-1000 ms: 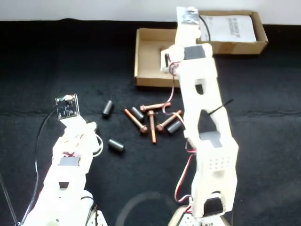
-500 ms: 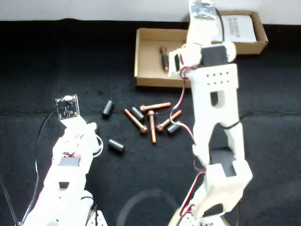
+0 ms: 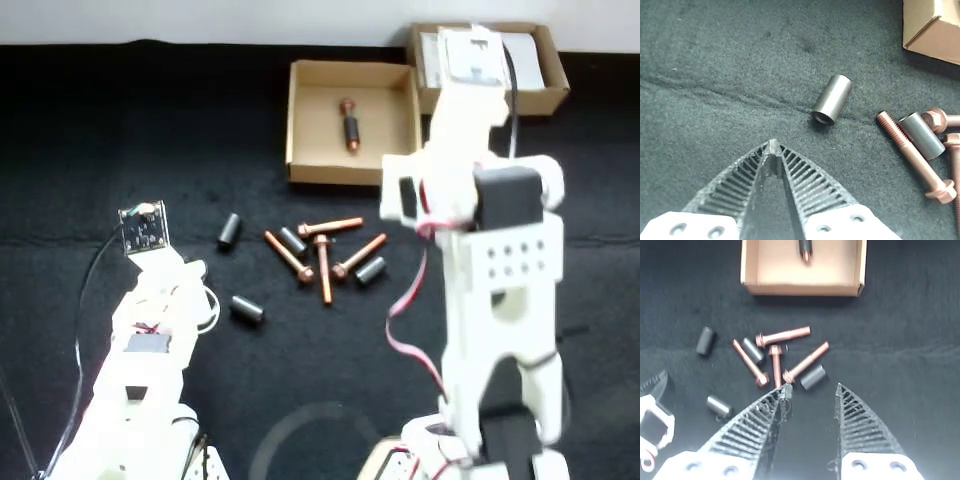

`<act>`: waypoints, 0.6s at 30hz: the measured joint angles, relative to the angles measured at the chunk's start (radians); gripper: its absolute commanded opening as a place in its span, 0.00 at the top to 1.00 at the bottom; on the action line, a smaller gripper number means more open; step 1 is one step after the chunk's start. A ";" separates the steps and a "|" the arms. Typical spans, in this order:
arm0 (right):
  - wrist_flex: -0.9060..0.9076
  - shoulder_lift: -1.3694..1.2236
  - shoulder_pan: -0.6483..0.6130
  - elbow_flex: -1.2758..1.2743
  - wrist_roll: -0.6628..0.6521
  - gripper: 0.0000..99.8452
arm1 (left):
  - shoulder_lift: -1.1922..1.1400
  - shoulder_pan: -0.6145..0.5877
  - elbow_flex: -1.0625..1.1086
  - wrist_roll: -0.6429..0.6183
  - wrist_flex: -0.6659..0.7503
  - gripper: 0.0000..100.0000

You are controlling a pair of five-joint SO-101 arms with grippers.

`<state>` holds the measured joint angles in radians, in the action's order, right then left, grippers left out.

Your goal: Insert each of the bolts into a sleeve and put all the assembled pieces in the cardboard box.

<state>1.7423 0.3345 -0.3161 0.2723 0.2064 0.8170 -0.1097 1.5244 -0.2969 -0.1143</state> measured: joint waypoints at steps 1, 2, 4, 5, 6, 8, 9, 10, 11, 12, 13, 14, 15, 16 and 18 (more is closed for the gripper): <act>-0.015 0.043 0.000 -0.060 0.000 0.86 | 0.000 0.000 0.000 0.000 0.000 0.99; -0.037 0.083 0.000 -0.124 0.000 0.86 | 0.000 0.000 0.000 0.000 0.000 0.99; -0.094 0.163 0.000 -0.276 0.000 0.86 | 0.000 0.000 0.000 0.000 0.000 0.99; -0.133 0.204 0.000 -0.359 0.000 0.86 | 0.000 0.000 0.000 0.000 0.000 0.99; -0.181 0.242 -0.002 -0.448 0.000 0.86 | 0.000 0.000 0.000 0.000 0.000 0.99; -0.292 0.318 -0.005 -0.628 0.000 0.86 | 0.000 0.000 0.000 0.000 0.000 0.99; -0.354 0.354 -0.006 -0.720 0.000 0.86 | 0.000 0.000 0.000 0.000 0.000 0.99; -0.416 0.387 -0.008 -0.806 0.000 0.86 | 0.000 0.000 0.000 0.000 0.000 0.99; -0.479 0.416 -0.008 -0.893 0.000 0.86 | 0.000 0.000 0.000 0.000 0.000 0.99; -0.539 0.443 -0.006 -0.973 0.000 0.86 | 0.000 0.000 0.000 0.000 0.000 0.99; -0.600 0.465 -0.006 -1.048 0.000 0.86 | 0.000 0.000 0.000 0.000 0.000 0.99; -0.658 0.485 -0.006 -1.114 0.000 0.86 | 0.000 0.000 0.002 0.000 0.000 0.99; -0.715 0.502 -0.006 -1.174 0.000 0.86 | 0.000 0.000 0.008 0.002 0.000 0.99; -0.763 0.517 -0.006 -1.227 0.000 0.86 | 0.000 0.000 0.011 0.003 0.000 0.99; -0.856 0.532 -0.006 -1.321 0.000 0.86 | 0.000 0.000 0.009 0.003 0.000 0.99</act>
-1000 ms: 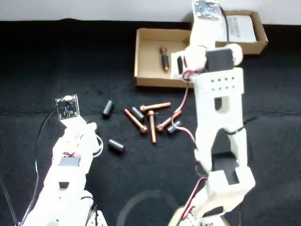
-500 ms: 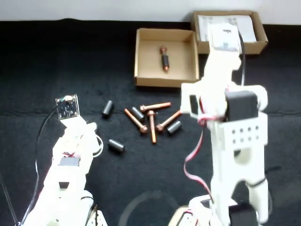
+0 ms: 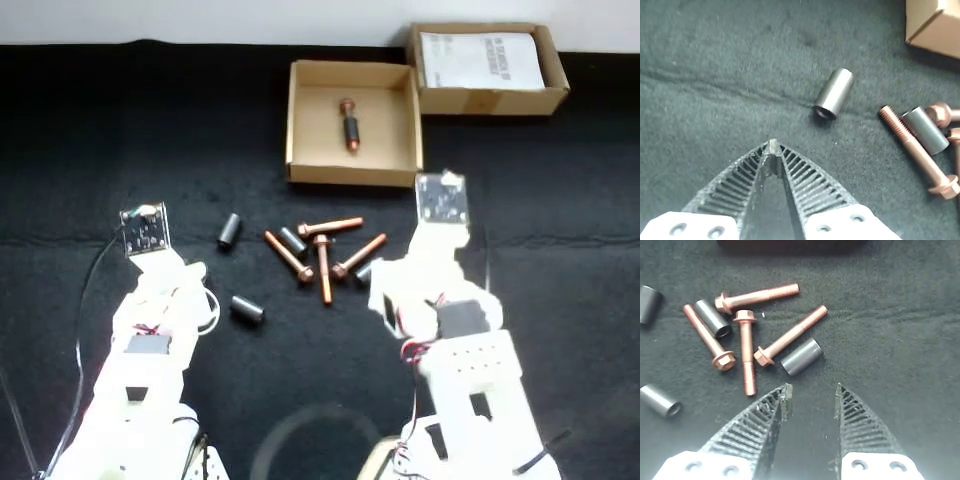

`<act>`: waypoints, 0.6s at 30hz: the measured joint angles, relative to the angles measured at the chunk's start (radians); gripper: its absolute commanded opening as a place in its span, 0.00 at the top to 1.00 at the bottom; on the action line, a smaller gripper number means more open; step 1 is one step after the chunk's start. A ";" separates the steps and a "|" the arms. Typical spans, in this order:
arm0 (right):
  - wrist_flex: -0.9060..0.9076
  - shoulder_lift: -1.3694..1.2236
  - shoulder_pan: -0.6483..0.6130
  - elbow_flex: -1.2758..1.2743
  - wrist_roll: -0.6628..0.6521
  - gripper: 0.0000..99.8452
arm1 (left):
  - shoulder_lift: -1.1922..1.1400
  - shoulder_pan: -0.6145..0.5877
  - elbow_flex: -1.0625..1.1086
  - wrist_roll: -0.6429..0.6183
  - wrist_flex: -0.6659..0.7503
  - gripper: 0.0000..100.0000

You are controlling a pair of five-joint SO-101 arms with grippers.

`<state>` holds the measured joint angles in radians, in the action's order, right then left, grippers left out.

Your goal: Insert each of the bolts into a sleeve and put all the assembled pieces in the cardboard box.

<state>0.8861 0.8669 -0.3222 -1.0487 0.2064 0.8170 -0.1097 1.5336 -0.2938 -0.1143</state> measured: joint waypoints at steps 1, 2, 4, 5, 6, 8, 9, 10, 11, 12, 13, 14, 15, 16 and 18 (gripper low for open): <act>-0.044 0.002 -0.002 -0.040 0.000 0.86 | 0.000 0.000 0.000 0.000 0.000 0.99; -0.091 0.002 -0.002 -0.075 0.000 0.86 | 0.000 0.000 0.000 0.000 0.000 0.99; -0.184 0.002 -0.005 -0.138 0.000 0.86 | 0.000 0.000 0.000 0.002 0.000 0.99; -0.232 0.002 -0.006 -0.161 0.000 0.86 | 0.000 0.000 0.000 0.002 0.000 0.99; -0.276 0.003 -0.008 -0.183 0.000 0.86 | 0.000 0.000 0.000 0.002 0.000 0.99; -0.356 0.003 -0.008 -0.216 0.000 0.86 | 0.000 0.000 0.000 0.002 0.000 0.99; -0.387 0.003 -0.011 -0.227 0.009 0.86 | 0.000 0.000 0.000 0.002 0.000 0.99; -0.407 0.003 -0.020 -0.232 0.028 0.86 | 0.000 0.000 0.000 0.002 0.000 0.99; -0.419 0.002 -0.029 -0.232 0.043 0.86 | 0.000 0.000 0.000 0.002 0.000 0.99; -0.430 0.000 -0.041 -0.232 0.057 0.86 | 0.000 0.000 0.000 0.002 0.000 0.99; -0.437 -0.015 -0.057 -0.232 0.064 0.86 | 0.000 0.000 0.000 0.002 0.000 0.99; -0.443 -0.043 -0.071 -0.232 0.077 0.86 | 0.000 0.000 0.000 0.002 0.000 0.99; -0.450 -0.071 -0.083 -0.232 0.092 0.86 | 0.000 0.000 0.000 0.002 0.000 0.99; -0.453 -0.100 -0.089 -0.229 0.107 0.86 | 0.000 0.000 0.000 0.002 0.000 0.99; -0.456 -0.172 -0.098 -0.204 0.132 0.86 | 0.000 0.000 0.000 0.002 0.000 0.99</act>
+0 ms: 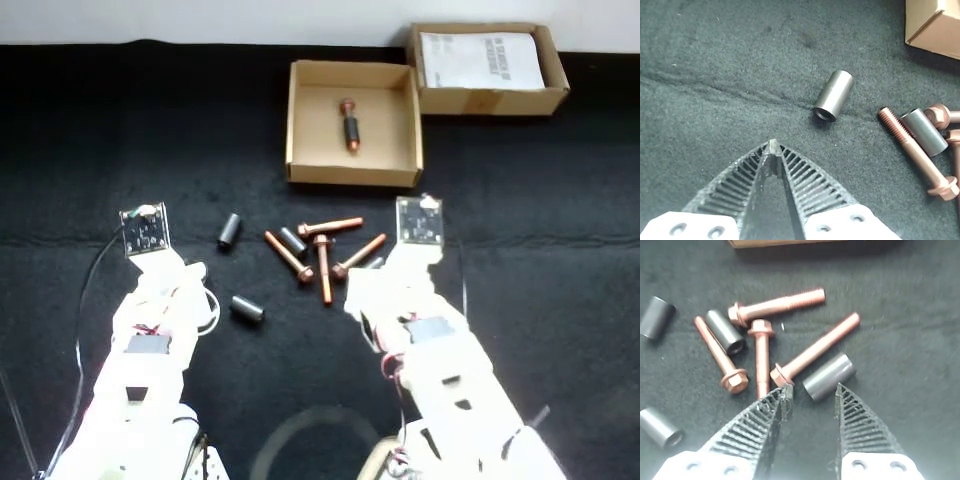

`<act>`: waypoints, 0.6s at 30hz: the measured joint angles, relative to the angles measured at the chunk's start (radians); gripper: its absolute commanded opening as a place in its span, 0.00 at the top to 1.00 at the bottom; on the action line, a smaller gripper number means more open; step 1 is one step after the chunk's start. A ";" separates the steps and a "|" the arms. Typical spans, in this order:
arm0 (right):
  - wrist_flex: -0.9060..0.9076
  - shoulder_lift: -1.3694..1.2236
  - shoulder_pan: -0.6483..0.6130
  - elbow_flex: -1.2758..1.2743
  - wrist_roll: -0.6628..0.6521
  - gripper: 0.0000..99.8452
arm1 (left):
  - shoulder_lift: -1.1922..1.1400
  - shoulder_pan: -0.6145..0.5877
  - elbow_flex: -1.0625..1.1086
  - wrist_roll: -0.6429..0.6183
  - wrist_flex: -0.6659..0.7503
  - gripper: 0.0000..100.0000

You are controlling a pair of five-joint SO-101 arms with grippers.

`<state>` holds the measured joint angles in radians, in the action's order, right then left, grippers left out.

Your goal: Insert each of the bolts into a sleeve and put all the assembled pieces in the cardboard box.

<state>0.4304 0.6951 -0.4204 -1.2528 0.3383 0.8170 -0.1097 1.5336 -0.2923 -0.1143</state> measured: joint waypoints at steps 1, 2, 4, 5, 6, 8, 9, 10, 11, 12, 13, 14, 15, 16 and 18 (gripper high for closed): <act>0.000 -0.032 -0.002 0.017 0.011 0.86 | 0.000 0.000 0.000 0.000 0.000 0.99; -0.002 -0.066 -0.003 0.037 0.021 0.86 | 0.000 0.000 0.000 0.000 0.000 0.99; -0.003 -0.126 -0.005 0.074 0.046 0.86 | 0.000 0.000 0.000 0.000 0.000 0.99; -0.003 -0.152 -0.005 0.091 0.055 0.86 | 0.000 0.000 0.000 0.000 0.000 0.99; -0.003 -0.176 -0.005 0.106 0.068 0.86 | 0.000 0.000 0.000 0.000 0.000 0.99; -0.003 -0.222 -0.005 0.133 0.100 0.86 | 0.000 0.000 0.000 0.000 0.000 0.99; -0.003 -0.242 -0.005 0.147 0.115 0.86 | 0.000 0.000 0.000 0.000 0.000 0.99; -0.003 -0.265 -0.005 0.161 0.127 0.86 | 0.000 0.000 0.000 0.012 0.000 0.99; -0.003 -0.284 -0.005 0.172 0.138 0.86 | 0.000 0.000 0.000 0.026 0.000 0.99; 0.003 -0.302 -0.005 0.183 0.146 0.86 | 0.000 0.000 0.000 0.035 0.000 0.99; 0.015 -0.319 -0.005 0.198 0.150 0.86 | 0.000 0.000 0.000 0.041 0.000 0.99; 0.029 -0.334 -0.005 0.213 0.153 0.86 | 0.000 0.000 0.000 0.046 0.000 0.99; 0.041 -0.350 -0.005 0.229 0.157 0.86 | 0.000 0.000 0.000 0.049 0.000 0.99; 0.051 -0.362 -0.003 0.244 0.163 0.86 | 0.000 0.000 0.000 0.051 0.000 0.99; 0.064 -0.388 0.014 0.272 0.176 0.86 | 0.000 0.000 0.000 0.051 0.000 0.99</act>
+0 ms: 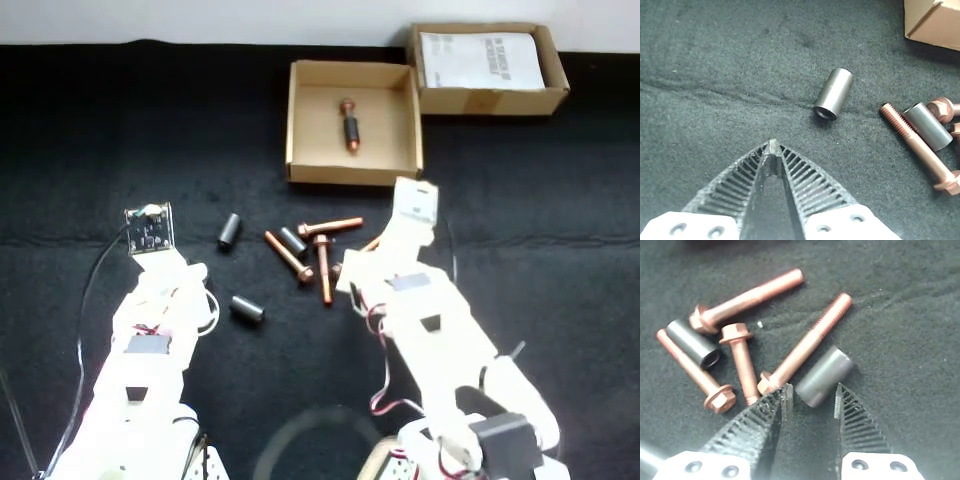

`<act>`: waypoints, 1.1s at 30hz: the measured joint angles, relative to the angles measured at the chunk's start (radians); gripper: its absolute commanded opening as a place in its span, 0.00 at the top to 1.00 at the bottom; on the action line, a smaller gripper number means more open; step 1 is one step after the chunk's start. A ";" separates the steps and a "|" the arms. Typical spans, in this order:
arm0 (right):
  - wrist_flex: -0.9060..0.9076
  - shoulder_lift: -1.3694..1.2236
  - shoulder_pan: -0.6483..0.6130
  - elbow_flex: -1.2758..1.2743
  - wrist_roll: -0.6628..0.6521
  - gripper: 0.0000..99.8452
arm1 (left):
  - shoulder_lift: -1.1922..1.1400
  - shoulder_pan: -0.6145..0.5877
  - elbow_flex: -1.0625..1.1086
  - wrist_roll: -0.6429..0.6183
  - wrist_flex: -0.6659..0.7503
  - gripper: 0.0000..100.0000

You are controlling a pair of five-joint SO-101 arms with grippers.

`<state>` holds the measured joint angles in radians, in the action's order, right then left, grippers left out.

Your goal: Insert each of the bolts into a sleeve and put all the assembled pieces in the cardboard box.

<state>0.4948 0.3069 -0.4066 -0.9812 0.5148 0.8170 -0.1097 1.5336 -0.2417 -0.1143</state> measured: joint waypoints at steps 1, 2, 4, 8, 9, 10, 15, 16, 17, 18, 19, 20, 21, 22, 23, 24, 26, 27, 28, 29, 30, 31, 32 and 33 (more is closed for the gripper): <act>0.003 -0.014 0.006 0.012 0.000 0.86 | 0.000 0.000 0.000 0.000 0.000 0.99; 0.005 -0.029 0.011 0.021 0.002 0.86 | 0.000 0.000 0.000 0.000 0.000 0.99; 0.006 -0.054 0.015 0.040 0.003 0.86 | 0.000 0.000 0.000 0.000 0.000 0.99; 0.006 -0.115 0.017 0.078 0.006 0.86 | 0.000 0.000 0.000 0.000 0.000 0.99; 0.006 -0.133 0.017 0.087 0.006 0.86 | 0.000 0.000 0.000 0.000 0.000 0.99; 0.006 -0.150 0.017 0.097 0.006 0.86 | 0.000 0.000 0.000 0.000 0.000 0.99; 0.008 -0.230 0.017 0.152 0.006 0.86 | 0.000 0.000 0.000 0.000 0.000 0.99; 0.008 -0.247 0.017 0.163 0.006 0.86 | 0.000 0.000 0.000 0.000 0.000 0.99; 0.008 -0.261 0.017 0.175 0.006 0.86 | 0.000 0.000 0.000 0.000 0.000 0.99; 0.008 -0.275 0.017 0.184 0.006 0.86 | 0.000 0.000 0.000 0.000 0.000 0.99; 0.009 -0.287 0.017 0.193 0.006 0.86 | 0.000 0.000 0.000 0.000 0.000 0.99; 0.009 -0.298 0.018 0.199 0.006 0.87 | 0.000 0.000 0.000 0.000 0.000 0.99; 0.009 -0.308 0.018 0.207 0.006 0.88 | 0.000 0.000 0.000 0.000 0.000 0.99; 0.009 -0.318 0.018 0.212 0.006 0.90 | 0.000 0.000 0.000 0.000 0.000 0.99; 0.009 -0.325 0.020 0.215 0.006 0.94 | 0.000 0.000 0.000 0.000 0.000 0.99; 0.009 -0.331 0.023 0.215 0.006 0.97 | 0.000 0.000 0.000 0.000 0.000 0.99; 0.009 -0.342 0.025 0.215 0.006 0.99 | 0.000 0.000 0.000 0.000 0.000 0.99; 0.009 -0.347 0.026 0.215 0.006 0.99 | 0.000 0.000 0.000 0.000 0.000 0.99; 0.009 -0.347 0.028 0.215 0.006 0.99 | 0.000 0.000 0.000 0.000 0.000 0.99; 0.009 -0.348 0.028 0.215 0.006 0.99 | 0.000 0.000 0.000 0.000 0.000 0.99; 0.009 -0.350 0.028 0.215 0.006 0.99 | 0.000 0.000 0.000 0.000 0.000 0.99; 0.009 -0.350 0.028 0.215 0.006 0.99 | 0.000 0.000 0.000 0.000 0.000 0.99; 0.009 -0.350 0.028 0.215 0.006 0.99 | 0.000 0.000 0.000 0.000 0.000 0.99; 0.009 -0.350 0.031 0.215 0.006 0.99 | 0.000 0.000 0.000 0.000 0.000 0.99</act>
<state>0.5040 -0.0430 -0.3759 -0.7664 0.5209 0.8170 -0.1097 1.5336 -0.2417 -0.1143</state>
